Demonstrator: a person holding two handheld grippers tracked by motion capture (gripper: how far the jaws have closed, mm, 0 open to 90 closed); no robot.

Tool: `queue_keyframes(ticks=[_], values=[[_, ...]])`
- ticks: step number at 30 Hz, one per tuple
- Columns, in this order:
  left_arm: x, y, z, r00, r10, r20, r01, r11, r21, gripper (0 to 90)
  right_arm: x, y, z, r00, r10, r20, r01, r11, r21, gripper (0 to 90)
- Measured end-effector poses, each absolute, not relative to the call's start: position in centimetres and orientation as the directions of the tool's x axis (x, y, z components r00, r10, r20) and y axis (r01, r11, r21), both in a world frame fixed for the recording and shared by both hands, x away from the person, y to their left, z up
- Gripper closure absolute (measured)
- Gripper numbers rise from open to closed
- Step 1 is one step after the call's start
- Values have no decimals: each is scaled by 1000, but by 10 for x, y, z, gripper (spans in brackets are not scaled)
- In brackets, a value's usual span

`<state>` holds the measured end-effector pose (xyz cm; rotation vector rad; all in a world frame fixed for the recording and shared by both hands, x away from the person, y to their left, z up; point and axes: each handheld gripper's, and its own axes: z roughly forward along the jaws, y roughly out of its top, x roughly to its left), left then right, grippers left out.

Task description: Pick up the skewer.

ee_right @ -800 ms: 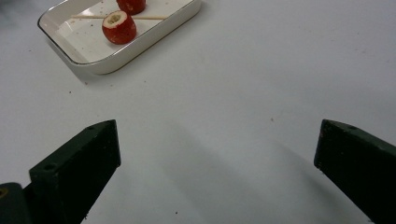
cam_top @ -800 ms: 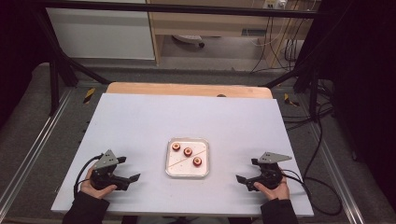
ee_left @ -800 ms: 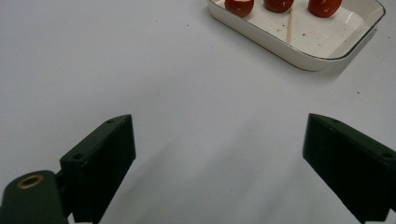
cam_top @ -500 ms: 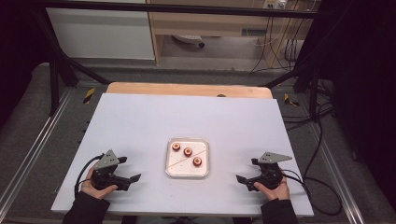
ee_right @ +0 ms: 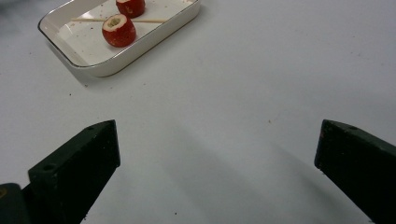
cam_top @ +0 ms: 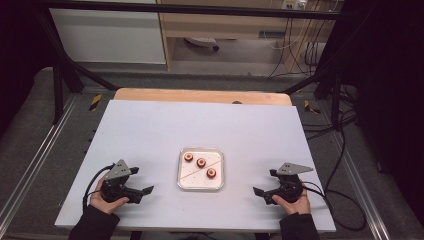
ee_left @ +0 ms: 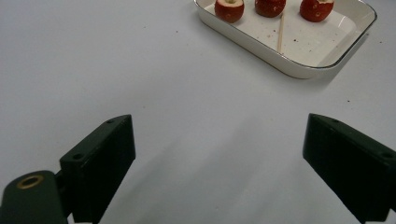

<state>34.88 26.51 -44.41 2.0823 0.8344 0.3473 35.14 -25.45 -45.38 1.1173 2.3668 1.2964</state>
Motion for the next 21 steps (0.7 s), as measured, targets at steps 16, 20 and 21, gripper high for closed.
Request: queue_keyframes(ticks=[16,20,21], values=[[353,235,-433,763,646,-21,417,-469,779,90,352,-254,-454,-686,710,158,515,321,795,5],[356,224,-427,774,633,-13,410,-485,772,91,352,-255,-454,-687,710,157,514,322,795,5],[357,220,-427,777,629,-11,408,-490,771,91,352,-255,-454,-687,710,158,515,321,795,5]])
